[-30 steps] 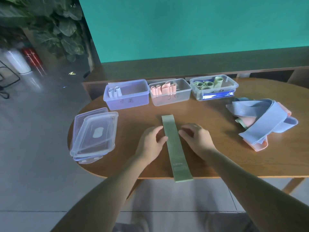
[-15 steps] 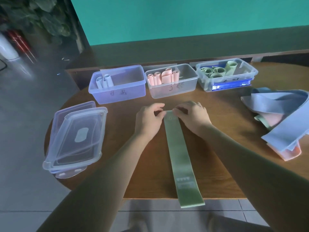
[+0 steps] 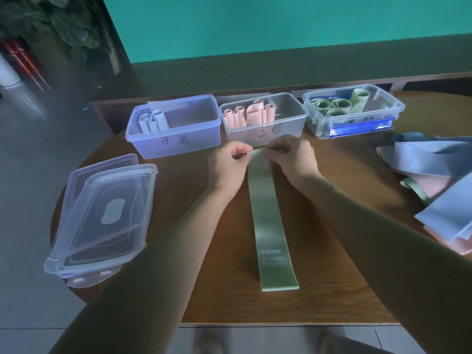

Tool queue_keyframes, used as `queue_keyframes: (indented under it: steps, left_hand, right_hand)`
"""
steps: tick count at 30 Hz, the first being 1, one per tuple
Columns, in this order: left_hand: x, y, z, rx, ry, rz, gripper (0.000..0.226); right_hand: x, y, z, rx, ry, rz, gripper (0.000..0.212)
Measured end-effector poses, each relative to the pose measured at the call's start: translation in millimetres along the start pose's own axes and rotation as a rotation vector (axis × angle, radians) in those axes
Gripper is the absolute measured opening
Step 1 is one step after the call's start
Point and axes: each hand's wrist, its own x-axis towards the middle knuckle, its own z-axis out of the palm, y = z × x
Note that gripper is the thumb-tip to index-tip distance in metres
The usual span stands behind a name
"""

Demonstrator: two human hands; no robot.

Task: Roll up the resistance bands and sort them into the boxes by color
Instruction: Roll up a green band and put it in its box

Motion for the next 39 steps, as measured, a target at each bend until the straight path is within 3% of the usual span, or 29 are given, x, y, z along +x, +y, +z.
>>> queue_keyframes:
  steps: [8,17,23,30,39]
  left_hand:
    - [-13.6,-0.9,-11.1,0.122,-0.036,0.043,0.021]
    - [-109.1,23.6,-49.5,0.053,-0.122,0.017,0.017]
    - [-192.5,34.9,-83.1,-0.043,-0.182,0.123,0.013]
    - [-219.5,34.9,-93.7,0.032,-0.228,0.273,0.012]
    - [-221.4,24.8,-87.6,0.199,-0.215,0.345,0.011]
  right_hand:
    - [-17.5,-4.9,-9.6,-0.137,-0.029,-0.003,0.033]
    - [-125.3,-14.1,-50.3,-0.256,-0.200,-0.062,0.043]
    - [-202.0,-21.4,-79.0,-0.151,-0.239,-0.054,0.033]
    - [-226.7,-22.9,-82.0,-0.029,-0.287,-0.191,0.015]
    - [-229.7,-14.0,-73.3,-0.168,-0.249,-0.379,0.013]
